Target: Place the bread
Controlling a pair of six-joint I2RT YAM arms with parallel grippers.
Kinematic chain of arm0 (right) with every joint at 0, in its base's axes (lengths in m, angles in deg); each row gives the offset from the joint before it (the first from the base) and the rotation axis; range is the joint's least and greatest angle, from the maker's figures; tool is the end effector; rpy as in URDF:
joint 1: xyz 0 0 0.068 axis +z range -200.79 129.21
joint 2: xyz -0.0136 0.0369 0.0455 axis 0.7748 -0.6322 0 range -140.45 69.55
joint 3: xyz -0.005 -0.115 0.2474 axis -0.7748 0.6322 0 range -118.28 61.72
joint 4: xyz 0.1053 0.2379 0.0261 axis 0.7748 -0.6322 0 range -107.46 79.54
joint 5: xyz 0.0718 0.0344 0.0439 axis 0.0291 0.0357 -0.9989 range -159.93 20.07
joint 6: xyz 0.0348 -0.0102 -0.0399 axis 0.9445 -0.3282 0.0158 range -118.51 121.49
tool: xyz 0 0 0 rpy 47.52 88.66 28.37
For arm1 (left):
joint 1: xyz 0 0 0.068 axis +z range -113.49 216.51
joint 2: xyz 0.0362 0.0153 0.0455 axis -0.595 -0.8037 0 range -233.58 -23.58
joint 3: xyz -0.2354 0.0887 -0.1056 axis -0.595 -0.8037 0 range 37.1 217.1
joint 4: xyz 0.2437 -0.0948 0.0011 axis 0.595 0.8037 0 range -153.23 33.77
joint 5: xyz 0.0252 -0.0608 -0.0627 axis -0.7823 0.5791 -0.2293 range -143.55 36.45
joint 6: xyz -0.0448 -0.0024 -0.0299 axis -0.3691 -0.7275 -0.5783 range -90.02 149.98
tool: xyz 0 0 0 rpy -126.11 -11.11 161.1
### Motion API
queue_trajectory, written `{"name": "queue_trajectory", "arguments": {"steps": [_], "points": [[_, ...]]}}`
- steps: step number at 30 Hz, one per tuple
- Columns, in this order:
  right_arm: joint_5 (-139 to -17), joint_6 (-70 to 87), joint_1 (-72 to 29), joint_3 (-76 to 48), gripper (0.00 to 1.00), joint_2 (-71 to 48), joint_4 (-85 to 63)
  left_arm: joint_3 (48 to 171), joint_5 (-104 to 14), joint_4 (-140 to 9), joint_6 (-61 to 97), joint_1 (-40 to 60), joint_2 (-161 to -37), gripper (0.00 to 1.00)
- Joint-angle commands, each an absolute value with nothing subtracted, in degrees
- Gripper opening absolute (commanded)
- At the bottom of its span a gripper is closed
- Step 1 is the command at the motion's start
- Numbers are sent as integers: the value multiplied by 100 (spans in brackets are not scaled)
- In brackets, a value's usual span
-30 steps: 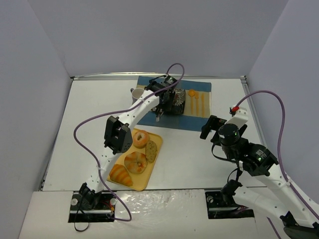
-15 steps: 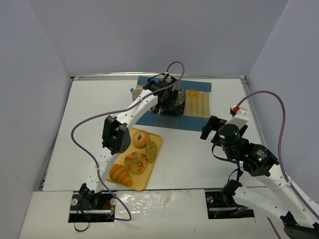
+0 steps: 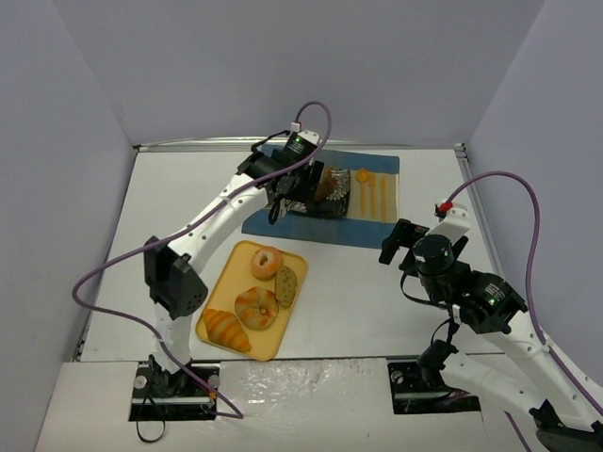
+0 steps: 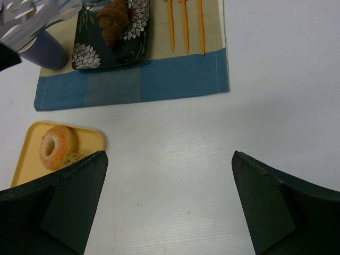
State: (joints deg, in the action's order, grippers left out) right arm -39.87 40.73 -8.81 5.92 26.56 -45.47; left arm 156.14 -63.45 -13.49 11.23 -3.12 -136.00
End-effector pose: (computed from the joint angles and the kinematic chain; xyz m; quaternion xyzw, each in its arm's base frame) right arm 0.1231 0.0867 0.3668 0.1254 0.8048 0.1873 0.5491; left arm 0.3403 -0.2739 0.3710 0.1318 0.9051 -0.1242 0.3846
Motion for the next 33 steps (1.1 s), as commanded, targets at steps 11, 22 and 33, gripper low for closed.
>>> {"name": "queue_trajectory", "arguments": {"steps": [11,22,33], "points": [[-3861,4113,-886,521,100,2431,-4225,12131,-6784,-1407,514,1700,-9706,63],[-3864,4060,-886,494,100,2297,-4123,10953,-6182,-2692,581,2737,-10713,63],[-3858,4120,-895,787,100,2472,-4125,11238,-5534,-3317,440,3133,-12279,63]]}}
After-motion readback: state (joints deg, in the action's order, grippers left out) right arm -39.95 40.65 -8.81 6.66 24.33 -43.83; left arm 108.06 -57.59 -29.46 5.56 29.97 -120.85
